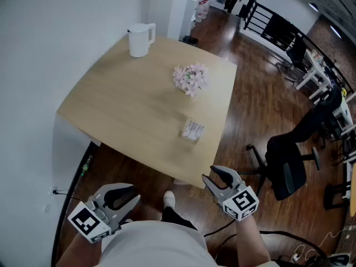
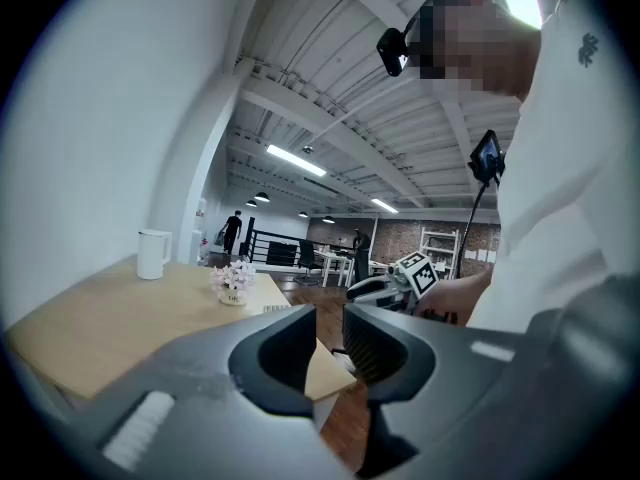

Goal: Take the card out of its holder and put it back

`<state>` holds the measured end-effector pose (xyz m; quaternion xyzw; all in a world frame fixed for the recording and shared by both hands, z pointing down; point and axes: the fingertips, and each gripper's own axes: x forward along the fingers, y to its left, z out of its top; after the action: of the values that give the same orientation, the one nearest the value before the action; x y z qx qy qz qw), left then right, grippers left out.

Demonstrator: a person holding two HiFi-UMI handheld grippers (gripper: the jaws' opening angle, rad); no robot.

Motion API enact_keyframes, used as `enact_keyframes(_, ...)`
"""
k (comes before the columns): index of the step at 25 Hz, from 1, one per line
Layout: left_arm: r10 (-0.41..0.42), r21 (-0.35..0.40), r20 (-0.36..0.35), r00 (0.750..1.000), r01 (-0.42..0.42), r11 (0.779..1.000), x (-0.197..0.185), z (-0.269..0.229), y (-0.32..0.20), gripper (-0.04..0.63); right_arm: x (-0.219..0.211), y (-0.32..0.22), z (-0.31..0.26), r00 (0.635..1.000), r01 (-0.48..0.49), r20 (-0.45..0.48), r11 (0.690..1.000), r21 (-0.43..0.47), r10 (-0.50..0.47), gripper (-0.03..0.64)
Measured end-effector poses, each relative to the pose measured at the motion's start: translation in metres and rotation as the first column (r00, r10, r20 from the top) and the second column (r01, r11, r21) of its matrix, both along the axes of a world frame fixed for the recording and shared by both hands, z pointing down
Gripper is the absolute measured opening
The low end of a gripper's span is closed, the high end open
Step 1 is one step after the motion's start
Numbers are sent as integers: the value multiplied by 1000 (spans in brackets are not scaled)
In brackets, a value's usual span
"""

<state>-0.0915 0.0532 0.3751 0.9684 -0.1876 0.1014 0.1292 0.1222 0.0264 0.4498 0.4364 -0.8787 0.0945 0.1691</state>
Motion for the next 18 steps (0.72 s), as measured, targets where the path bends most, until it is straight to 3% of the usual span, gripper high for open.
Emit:
enact_keyframes(5, -44, 7, 17, 999, 44, 999, 45, 2, -40, 91, 58, -91, 24, 998, 54, -31, 999, -4, -54, 158)
enact_keyframes(9, -110, -18, 37, 993, 111, 994, 60, 4, -53, 91, 82, -148, 61, 996, 84, -36, 995, -46, -86, 158)
enact_keyframes(18, -267, -62, 88, 960, 273, 960, 55, 10, -65, 91, 76, -217, 130, 981, 186, -32, 971, -150, -192, 158)
